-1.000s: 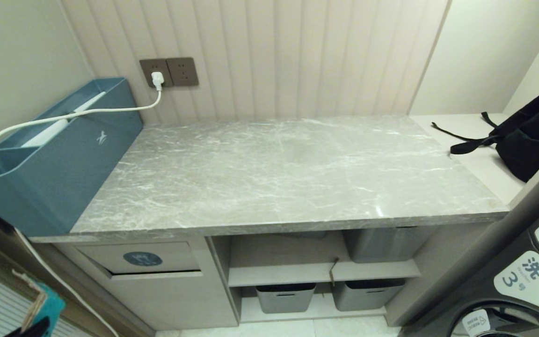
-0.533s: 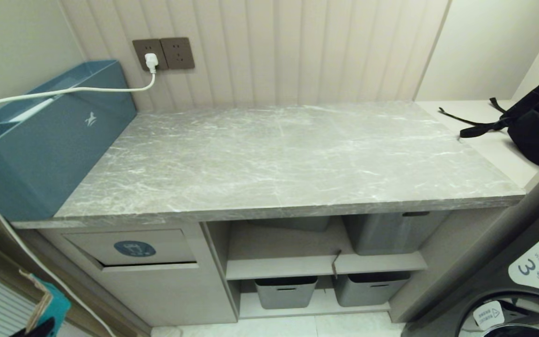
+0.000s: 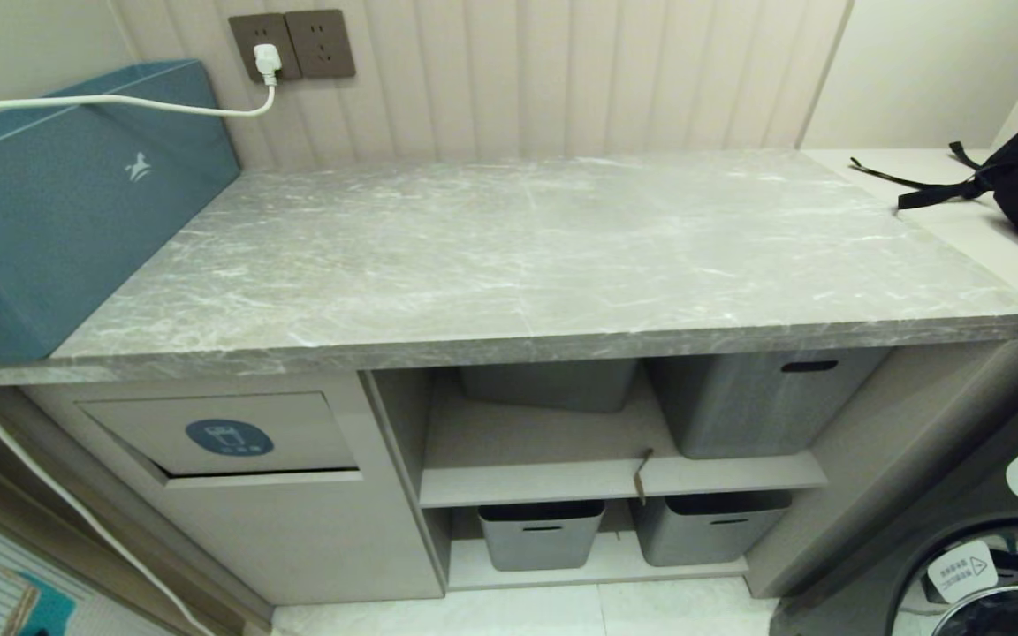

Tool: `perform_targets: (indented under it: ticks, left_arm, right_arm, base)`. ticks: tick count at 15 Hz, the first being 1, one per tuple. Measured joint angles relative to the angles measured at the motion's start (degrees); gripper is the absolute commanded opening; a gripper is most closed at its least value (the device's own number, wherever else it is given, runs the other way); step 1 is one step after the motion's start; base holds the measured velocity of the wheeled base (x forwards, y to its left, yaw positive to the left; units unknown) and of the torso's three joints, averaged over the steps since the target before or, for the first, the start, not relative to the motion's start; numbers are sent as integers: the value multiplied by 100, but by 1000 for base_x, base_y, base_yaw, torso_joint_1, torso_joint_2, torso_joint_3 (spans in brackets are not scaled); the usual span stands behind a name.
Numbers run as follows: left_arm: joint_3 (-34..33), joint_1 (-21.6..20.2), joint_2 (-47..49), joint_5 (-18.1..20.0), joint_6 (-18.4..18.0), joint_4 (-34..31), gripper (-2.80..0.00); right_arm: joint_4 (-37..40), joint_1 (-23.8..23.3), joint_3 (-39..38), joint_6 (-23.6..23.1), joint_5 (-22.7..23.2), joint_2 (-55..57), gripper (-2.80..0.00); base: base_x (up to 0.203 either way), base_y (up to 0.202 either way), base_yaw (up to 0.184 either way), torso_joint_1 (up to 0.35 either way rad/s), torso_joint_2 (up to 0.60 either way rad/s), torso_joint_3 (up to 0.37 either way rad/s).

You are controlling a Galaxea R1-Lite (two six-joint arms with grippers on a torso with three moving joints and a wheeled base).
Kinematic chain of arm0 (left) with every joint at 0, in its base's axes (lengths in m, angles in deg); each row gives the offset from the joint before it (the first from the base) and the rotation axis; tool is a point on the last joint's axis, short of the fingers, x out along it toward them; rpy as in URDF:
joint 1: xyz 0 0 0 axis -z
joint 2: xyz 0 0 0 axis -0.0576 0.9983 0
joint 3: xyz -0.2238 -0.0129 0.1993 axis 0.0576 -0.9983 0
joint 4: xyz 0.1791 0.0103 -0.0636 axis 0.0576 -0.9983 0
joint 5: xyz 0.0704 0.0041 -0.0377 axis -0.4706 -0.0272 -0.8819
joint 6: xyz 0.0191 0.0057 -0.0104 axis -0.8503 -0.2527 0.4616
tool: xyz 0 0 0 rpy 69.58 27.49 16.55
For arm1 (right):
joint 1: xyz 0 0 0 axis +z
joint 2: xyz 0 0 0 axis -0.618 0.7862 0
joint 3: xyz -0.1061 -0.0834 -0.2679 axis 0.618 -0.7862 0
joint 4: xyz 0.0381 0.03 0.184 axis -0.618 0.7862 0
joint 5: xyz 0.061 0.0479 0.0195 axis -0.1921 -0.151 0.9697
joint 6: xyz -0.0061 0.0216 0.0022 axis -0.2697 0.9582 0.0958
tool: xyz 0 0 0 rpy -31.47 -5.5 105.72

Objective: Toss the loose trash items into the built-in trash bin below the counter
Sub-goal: Put the garbage in the trash can

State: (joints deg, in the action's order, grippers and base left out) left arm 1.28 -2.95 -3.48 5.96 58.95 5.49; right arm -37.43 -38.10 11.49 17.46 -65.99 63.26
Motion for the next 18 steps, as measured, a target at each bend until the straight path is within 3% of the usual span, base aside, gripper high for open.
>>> perform_targets:
  ticks: [2, 4, 6, 16, 18]
  left_arm:
    - [19, -5, -598, -150, 0, -670, -280]
    - [99, -5, -1368, 179, -1, -1557, -280]
    - [44, 0, -1836, 620, -1, -1941, -280]
    - [8, 4, -2221, 730, -35, -2069, -280]
    - [340, 62, -2164, 778, -63, -2079, -280]
  right_arm:
    - [1, 0, 0, 0, 1, 0, -280]
    - [-2, 0, 0, 2, 1, 0, -280]
    - [-2, 0, 0, 20, -14, 0, -280]
    - [-6, 0, 0, 17, -18, 0, -280]
    - [-1, 0, -5, 17, -18, -2, -280]
  base:
    - [0, 0, 0, -215, 490, 285]
    - [0, 0, 0, -203, 487, 284]
    - [0, 0, 0, -192, 485, 283]
    - [0, 0, 0, -158, 462, 301]
    - [0, 0, 0, -77, 300, 209]
